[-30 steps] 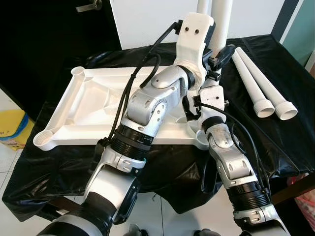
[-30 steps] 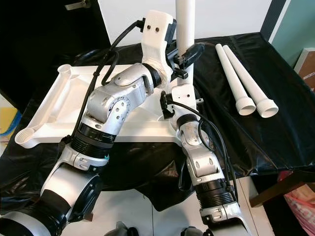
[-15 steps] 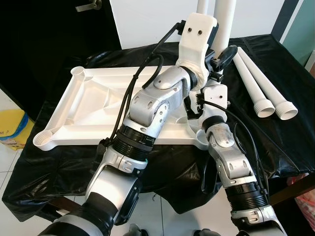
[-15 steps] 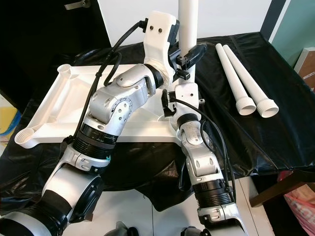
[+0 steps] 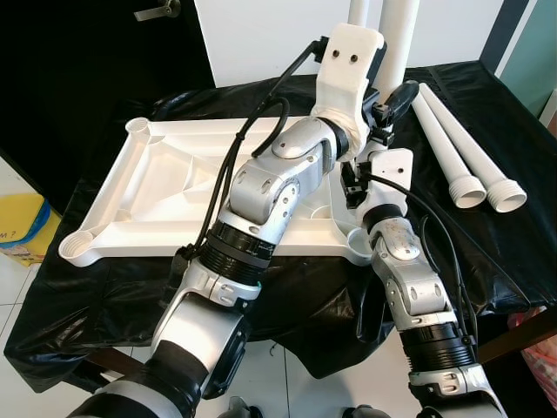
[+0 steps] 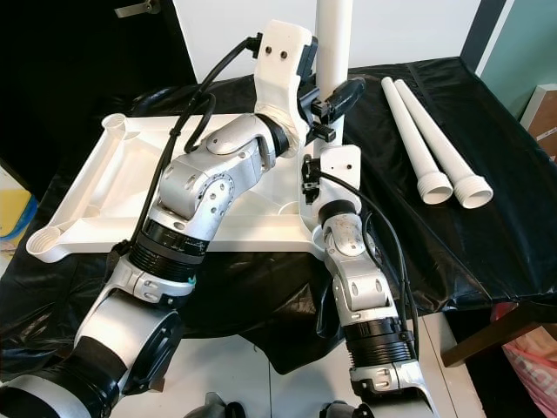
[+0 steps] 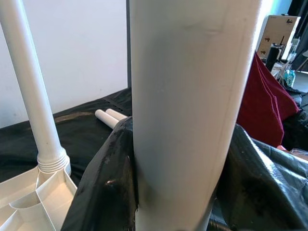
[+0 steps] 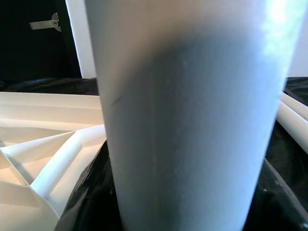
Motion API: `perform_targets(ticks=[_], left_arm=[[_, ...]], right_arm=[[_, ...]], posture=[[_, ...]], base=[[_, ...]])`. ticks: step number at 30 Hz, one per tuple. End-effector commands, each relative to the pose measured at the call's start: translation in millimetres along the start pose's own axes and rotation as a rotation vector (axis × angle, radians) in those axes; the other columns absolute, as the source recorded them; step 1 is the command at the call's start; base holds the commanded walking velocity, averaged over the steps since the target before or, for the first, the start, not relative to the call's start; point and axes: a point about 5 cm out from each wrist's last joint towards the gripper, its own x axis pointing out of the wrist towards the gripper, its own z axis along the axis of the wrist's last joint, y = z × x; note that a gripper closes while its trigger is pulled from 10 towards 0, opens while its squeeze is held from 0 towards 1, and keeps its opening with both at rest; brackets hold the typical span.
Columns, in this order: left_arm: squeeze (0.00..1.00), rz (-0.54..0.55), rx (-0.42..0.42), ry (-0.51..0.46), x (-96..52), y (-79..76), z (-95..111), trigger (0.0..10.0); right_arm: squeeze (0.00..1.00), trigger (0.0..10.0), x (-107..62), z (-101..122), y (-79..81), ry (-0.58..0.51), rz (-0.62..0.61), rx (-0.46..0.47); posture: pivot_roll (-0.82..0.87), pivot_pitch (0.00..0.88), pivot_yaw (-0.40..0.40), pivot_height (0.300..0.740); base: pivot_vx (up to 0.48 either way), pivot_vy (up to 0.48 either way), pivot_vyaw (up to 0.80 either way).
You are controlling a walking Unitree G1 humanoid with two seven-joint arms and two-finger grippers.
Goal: Building children table
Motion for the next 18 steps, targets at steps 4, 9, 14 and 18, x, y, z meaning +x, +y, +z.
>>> perform_targets(ticks=[4, 9, 14, 18], left_arm=[[0.00, -0.094, -0.010, -0.045, -0.3, -11.1, 3.5, 10.0], [0.00, -0.061, -0.065, -0.077, -5.2, -5.7, 4.4, 10.0], [1.00, -0.044, -0.100, -0.117, -9.4, -2.0, 7.7, 10.0], [0.00, -0.027, -0.102, -0.130, -12.1, 0.0, 8.7, 10.0]], right_arm=[[0.00, 3.0, 0.0, 7.7, 4.5, -0.039, -0.004, 0.040], [0.00, 10.0, -2.7, 10.6, -4.4, -0.055, -0.049, 0.068], [0.00, 10.0, -2.2, 9.0, -10.0, -0.044, -0.074, 0.088], [0.00, 10.0, -3.3, 7.0, -12.8, -0.032, -0.081, 0.103]], posture=[[-0.14, 0.062, 0.049, 0.740], [-0.13, 0.065, 0.024, 0.740], [-0.12, 0.065, 0.023, 0.740], [-0.13, 0.053, 0.040, 0.740]], base=[[0.000, 0.000, 0.00], [0.000, 0.000, 0.00], [0.000, 0.000, 0.00], [0.000, 0.000, 0.00]])
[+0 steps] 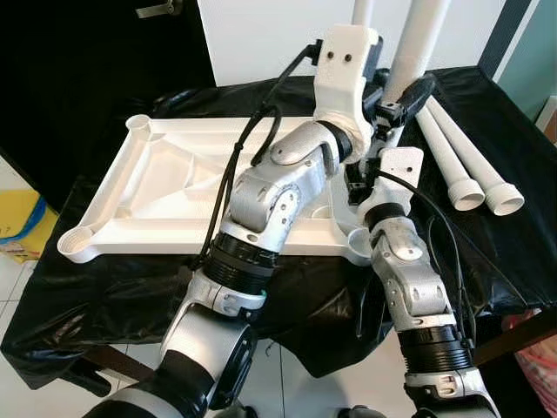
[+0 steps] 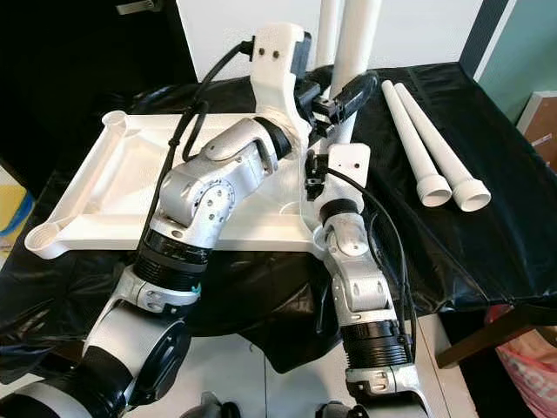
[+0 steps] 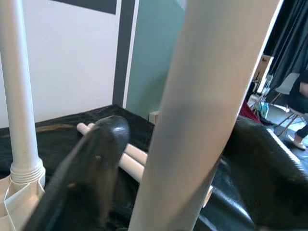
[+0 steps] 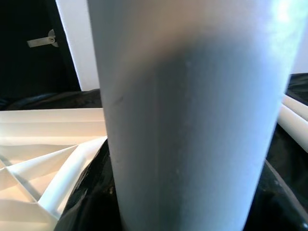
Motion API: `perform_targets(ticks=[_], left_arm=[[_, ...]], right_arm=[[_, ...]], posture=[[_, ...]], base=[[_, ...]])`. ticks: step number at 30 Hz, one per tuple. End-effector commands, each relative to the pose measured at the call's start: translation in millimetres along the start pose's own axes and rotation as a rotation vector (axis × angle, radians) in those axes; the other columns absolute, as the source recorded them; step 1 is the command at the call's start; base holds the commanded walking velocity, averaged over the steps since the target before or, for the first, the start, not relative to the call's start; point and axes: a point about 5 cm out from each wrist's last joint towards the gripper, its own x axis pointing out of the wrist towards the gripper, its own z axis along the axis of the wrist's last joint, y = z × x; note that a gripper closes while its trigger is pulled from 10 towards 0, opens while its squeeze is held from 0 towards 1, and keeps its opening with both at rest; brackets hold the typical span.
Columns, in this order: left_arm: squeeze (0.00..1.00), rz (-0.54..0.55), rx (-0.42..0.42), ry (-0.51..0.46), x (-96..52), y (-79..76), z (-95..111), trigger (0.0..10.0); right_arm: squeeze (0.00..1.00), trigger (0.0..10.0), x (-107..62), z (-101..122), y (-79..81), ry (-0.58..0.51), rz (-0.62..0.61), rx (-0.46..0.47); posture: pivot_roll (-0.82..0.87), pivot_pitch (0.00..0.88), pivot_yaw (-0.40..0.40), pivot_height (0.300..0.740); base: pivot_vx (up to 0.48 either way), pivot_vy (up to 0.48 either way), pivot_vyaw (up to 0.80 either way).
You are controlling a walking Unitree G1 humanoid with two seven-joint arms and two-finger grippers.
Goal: Building children table
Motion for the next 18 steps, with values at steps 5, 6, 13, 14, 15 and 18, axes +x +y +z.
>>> perform_targets(ticks=[5, 6, 13, 14, 15, 18], left_arm=[[0.00, 0.005, -0.020, -0.028, -11.1, 7.9, 0.4, 10.0], [0.00, 0.011, -0.025, -0.028, -13.1, 9.2, -0.2, 10.0], [0.00, 0.087, -0.007, -0.037, -25.0, 24.5, -6.4, 10.0], [0.00, 0.087, -0.007, -0.037, -25.0, 24.5, -6.4, 10.0], [0.00, 0.113, -0.002, -0.044, -27.9, 29.2, -6.9, 10.0], [0.00, 0.167, 0.002, -0.049, -33.5, 37.8, -8.5, 10.0]], right_arm=[[0.00, 10.0, -3.3, -3.8, -8.7, 0.037, -0.043, 0.042], [0.00, 10.0, -3.8, -4.8, -10.3, 0.046, -0.052, 0.049], [0.00, 10.0, -4.5, -8.0, -17.2, 0.060, -0.054, 0.080], [0.00, 10.0, -4.5, -8.0, -17.2, 0.060, -0.054, 0.080], [0.00, 10.0, -4.1, -7.8, -18.5, 0.056, -0.060, 0.068], [0.00, 10.0, -3.4, -7.8, -21.3, 0.047, -0.058, 0.054]], posture=[[-0.14, 0.042, 0.047, 0.740], [-0.14, 0.042, 0.048, 0.740], [-0.14, 0.062, 0.038, 0.740], [-0.14, 0.062, 0.038, 0.740], [-0.14, 0.062, 0.038, 0.740], [-0.14, 0.060, 0.026, 0.740]], base=[[0.000, 0.000, 0.00], [0.000, 0.000, 0.00], [0.000, 0.000, 0.00], [0.000, 0.000, 0.00], [0.000, 0.000, 0.00], [0.000, 0.000, 0.00]])
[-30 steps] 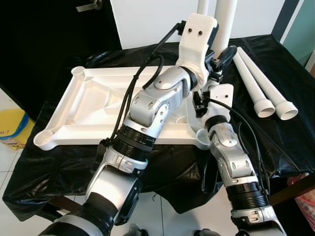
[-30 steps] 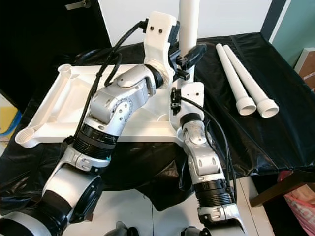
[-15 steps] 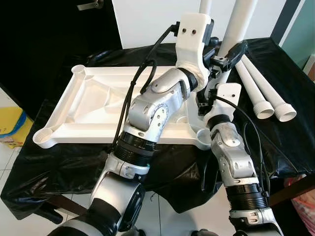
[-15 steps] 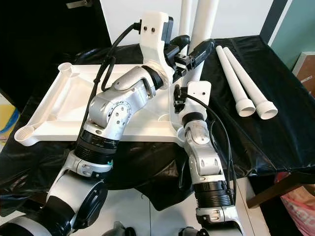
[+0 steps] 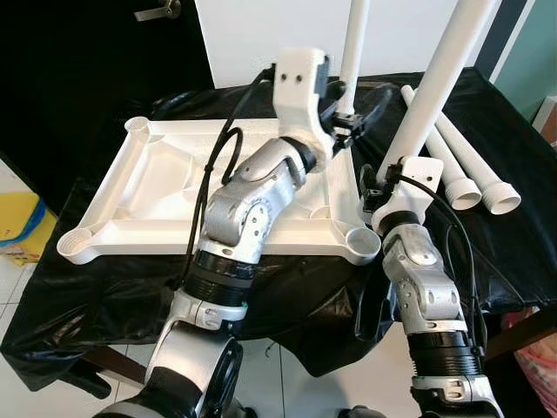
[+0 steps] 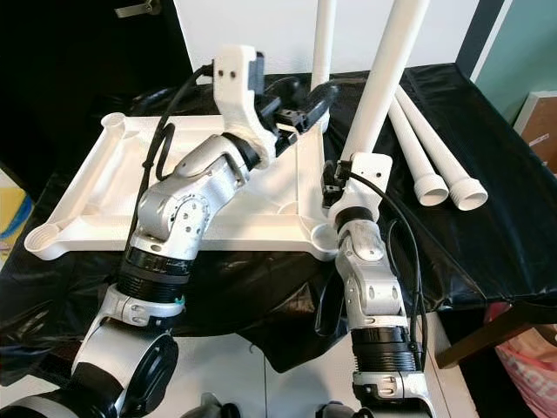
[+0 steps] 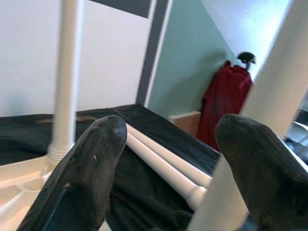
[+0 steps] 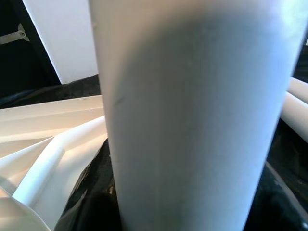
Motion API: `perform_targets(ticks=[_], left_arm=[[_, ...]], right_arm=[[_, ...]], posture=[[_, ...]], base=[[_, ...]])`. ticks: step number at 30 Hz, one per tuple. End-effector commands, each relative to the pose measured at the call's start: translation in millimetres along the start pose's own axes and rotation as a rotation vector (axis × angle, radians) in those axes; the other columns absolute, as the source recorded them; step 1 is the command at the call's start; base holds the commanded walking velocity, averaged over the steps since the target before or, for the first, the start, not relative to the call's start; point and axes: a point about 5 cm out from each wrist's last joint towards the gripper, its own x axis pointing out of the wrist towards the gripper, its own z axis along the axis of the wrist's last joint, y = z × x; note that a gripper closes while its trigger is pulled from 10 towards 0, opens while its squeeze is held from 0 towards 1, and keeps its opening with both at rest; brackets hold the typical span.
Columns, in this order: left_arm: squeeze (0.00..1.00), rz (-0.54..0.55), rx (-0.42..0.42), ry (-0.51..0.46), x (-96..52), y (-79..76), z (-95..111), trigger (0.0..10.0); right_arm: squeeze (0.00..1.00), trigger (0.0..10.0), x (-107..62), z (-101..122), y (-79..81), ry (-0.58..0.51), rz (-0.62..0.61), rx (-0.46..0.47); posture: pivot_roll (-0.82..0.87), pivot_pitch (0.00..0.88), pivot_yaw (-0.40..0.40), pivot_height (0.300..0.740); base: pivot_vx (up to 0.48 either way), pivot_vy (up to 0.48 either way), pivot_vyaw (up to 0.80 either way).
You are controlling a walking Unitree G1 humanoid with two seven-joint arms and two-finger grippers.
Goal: Building children table
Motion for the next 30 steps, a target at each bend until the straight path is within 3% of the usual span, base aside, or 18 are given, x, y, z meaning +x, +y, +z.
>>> perform_targets(ticks=[1, 12, 14, 17, 18, 21, 30], left_arm=[[0.00, 0.069, 0.028, -0.014, -6.1, 9.8, -0.1, 10.0], [0.00, 0.151, 0.179, 0.046, -27.9, 25.0, -23.0, 10.0], [0.00, 0.166, 0.209, 0.094, -38.7, 28.2, -37.0, 10.0], [0.00, 0.172, 0.212, 0.118, -43.5, 29.5, -43.0, 10.0], [0.00, 0.185, 0.218, 0.158, -54.0, 32.1, -53.4, 10.0], [0.00, 0.193, 0.221, 0.184, -63.3, 33.4, -60.4, 10.0], [0.00, 0.148, 0.278, 0.229, -79.0, 28.9, -73.4, 10.0]], right_arm=[[0.00, 10.0, 0.7, 1.8, -2.7, -0.019, 0.003, -0.002], [0.00, 10.0, -5.1, -5.0, -2.8, -0.010, 0.077, -0.028], [0.00, 10.0, -10.7, -11.4, -3.8, 0.014, 0.096, -0.031], [0.00, 10.0, -13.0, -14.0, -4.2, 0.022, 0.102, -0.036], [0.00, 10.0, -16.5, -19.8, -5.5, 0.041, 0.110, -0.040], [0.00, 10.0, -18.5, -24.6, -6.3, 0.055, 0.117, -0.042], [0.00, 10.0, -18.5, -29.0, -2.9, 0.060, 0.151, -0.059]], posture=[[-0.14, 0.060, 0.025, 0.740], [-0.13, 0.073, 0.027, 0.740], [-0.12, 0.082, 0.028, 0.740], [-0.11, 0.082, 0.027, 0.740], [-0.10, 0.094, 0.019, 0.740], [-0.10, 0.100, 0.017, 0.740], [-0.09, 0.112, 0.005, 0.740]], base=[[0.000, 0.000, 0.00], [0.000, 0.000, 0.00], [0.000, 0.000, 0.00], [0.000, 0.000, 0.00], [0.000, 0.000, 0.00], [0.000, 0.000, 0.00], [0.000, 0.000, 0.00]])
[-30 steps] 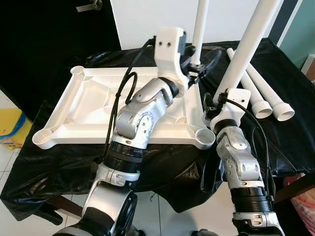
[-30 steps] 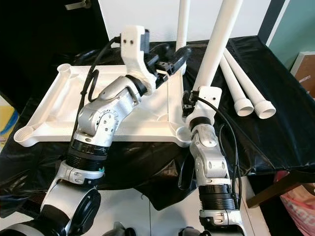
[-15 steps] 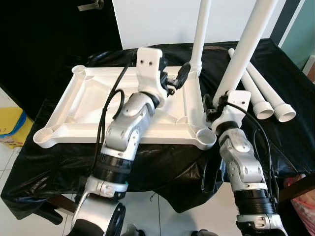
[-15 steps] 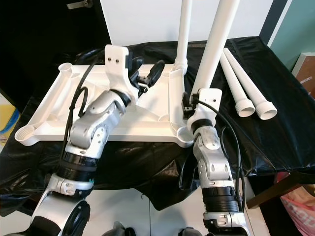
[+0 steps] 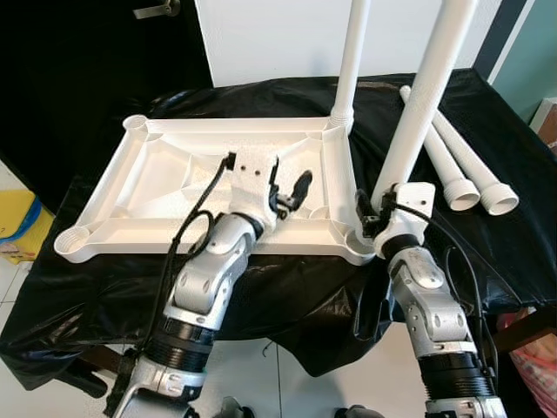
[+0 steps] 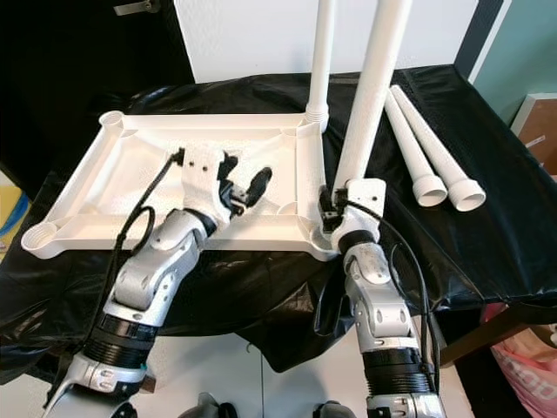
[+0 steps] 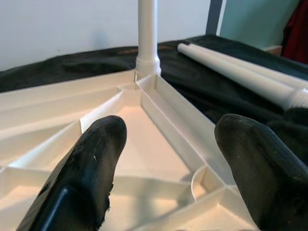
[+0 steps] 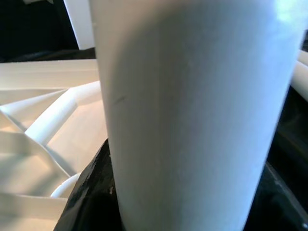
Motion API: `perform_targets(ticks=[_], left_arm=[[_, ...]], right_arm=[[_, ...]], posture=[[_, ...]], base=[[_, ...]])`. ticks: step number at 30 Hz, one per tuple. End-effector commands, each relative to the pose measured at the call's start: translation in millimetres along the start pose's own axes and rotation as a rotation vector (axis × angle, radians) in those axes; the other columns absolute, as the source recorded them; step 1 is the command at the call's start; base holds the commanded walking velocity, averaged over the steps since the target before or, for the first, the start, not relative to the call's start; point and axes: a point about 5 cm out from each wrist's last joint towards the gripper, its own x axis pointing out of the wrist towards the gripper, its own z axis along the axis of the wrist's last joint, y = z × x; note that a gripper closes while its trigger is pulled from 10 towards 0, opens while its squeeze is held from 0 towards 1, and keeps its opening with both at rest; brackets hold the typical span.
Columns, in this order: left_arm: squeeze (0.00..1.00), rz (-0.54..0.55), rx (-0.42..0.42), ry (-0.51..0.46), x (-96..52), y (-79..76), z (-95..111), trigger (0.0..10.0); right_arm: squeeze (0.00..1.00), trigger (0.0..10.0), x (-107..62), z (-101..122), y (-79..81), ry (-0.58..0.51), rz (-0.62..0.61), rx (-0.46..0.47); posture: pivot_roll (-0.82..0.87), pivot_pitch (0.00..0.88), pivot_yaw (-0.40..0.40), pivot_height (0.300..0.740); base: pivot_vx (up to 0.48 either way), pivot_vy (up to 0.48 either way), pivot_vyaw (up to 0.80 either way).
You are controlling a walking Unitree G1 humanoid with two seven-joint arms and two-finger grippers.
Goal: Building children table
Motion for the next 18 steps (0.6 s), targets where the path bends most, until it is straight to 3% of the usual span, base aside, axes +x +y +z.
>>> perform_targets(ticks=[1, 6, 10, 14, 18], left_arm=[[0.00, -0.107, 0.043, -0.019, -6.0, -10.6, 0.2, 10.0], [0.00, -0.144, 0.045, -0.011, -8.4, -15.3, -1.5, 10.0], [0.00, -0.252, 0.032, 0.035, -18.7, -29.3, -10.1, 10.0], [0.00, -0.292, 0.015, 0.047, -22.5, -32.8, -11.4, 10.0], [0.00, -0.397, 0.017, 0.074, -33.7, -41.5, -16.2, 10.0]], right_arm=[[0.00, 10.0, -0.3, -1.4, 4.8, -0.008, 0.030, -0.003], [0.00, 10.0, -0.2, -2.1, 6.4, -0.007, 0.041, -0.005], [0.00, 10.0, -2.9, -7.9, 12.0, 0.007, 0.061, -0.009], [0.00, 10.0, -3.6, -8.9, 12.4, 0.010, 0.063, -0.009], [0.00, 10.0, -4.7, -11.0, 11.5, 0.017, 0.068, -0.017]], posture=[[-0.09, 0.113, 0.005, 0.740], [-0.08, 0.117, 0.002, 0.740], [-0.07, 0.123, 0.002, 0.740], [-0.07, 0.123, 0.001, 0.740], [-0.08, 0.125, -0.004, 0.740]], base=[[0.000, 0.000, 0.00], [0.000, 0.000, 0.00], [0.000, 0.000, 0.00], [0.000, 0.000, 0.00], [0.000, 0.000, 0.00]])
